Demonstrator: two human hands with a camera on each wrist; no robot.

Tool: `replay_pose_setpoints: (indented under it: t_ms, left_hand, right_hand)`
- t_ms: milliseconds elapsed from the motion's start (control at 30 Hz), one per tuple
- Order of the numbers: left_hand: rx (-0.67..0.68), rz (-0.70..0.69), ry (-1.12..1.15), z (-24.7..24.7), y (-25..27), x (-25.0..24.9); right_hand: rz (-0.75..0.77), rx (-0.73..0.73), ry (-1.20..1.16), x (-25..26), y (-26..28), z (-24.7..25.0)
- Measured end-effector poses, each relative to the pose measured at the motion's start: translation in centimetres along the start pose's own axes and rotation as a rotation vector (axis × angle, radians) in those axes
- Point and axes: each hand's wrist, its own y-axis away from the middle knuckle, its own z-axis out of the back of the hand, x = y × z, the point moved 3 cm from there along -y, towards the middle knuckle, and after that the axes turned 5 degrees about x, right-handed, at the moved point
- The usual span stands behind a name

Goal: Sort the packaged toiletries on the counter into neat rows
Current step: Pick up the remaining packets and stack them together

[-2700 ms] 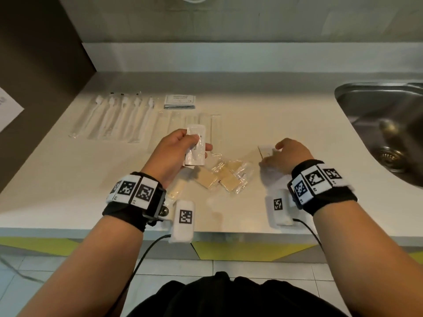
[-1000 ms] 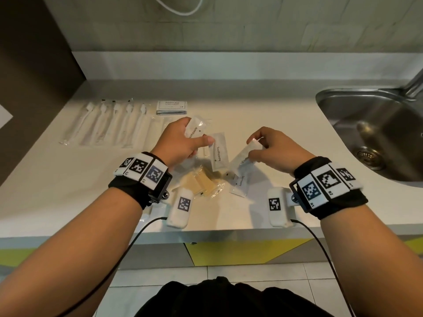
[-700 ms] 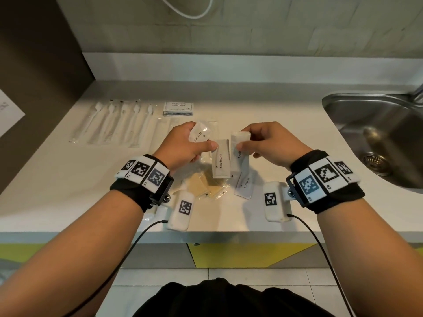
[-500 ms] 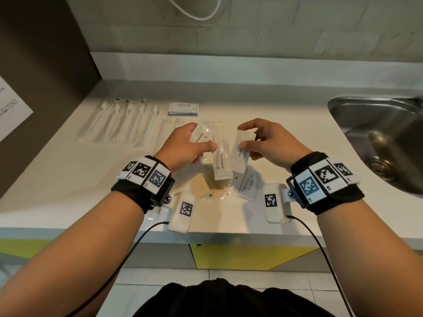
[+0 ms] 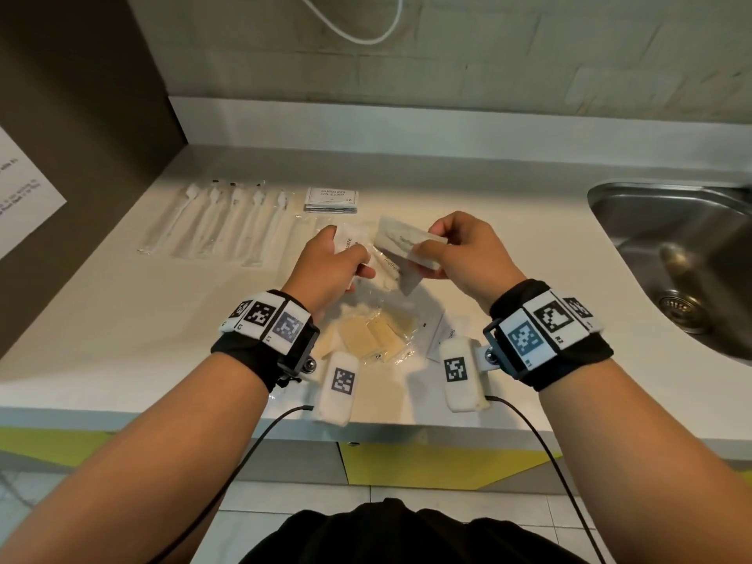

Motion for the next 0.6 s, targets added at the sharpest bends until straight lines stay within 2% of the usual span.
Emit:
replay_pose_setpoints:
  t_ms: [133,300,433,600]
  left_hand:
    - [-0.022,-0.008,0.127,-0.1,0.1,-0.7]
    - [0.088,-0.007,0.190,-0.2,0.4,-0.7]
    - [0.161,0.025,0.230,-0.1,0.6,-0.3]
    - [0.109,0.075,0.204,0.7,0.4,0.5]
  right_hand:
    - [-0.003,-0.021,0.129,-0.9,0.0,-0.6]
    - [-0.003,-0.078,0.148,-1.2,0.2,-0.2]
    - [-0.021,0.006,0.120,-0.7,0.1,0.3]
    - [-0.035,0.118,0.205,-0.3,-0.1,1.5]
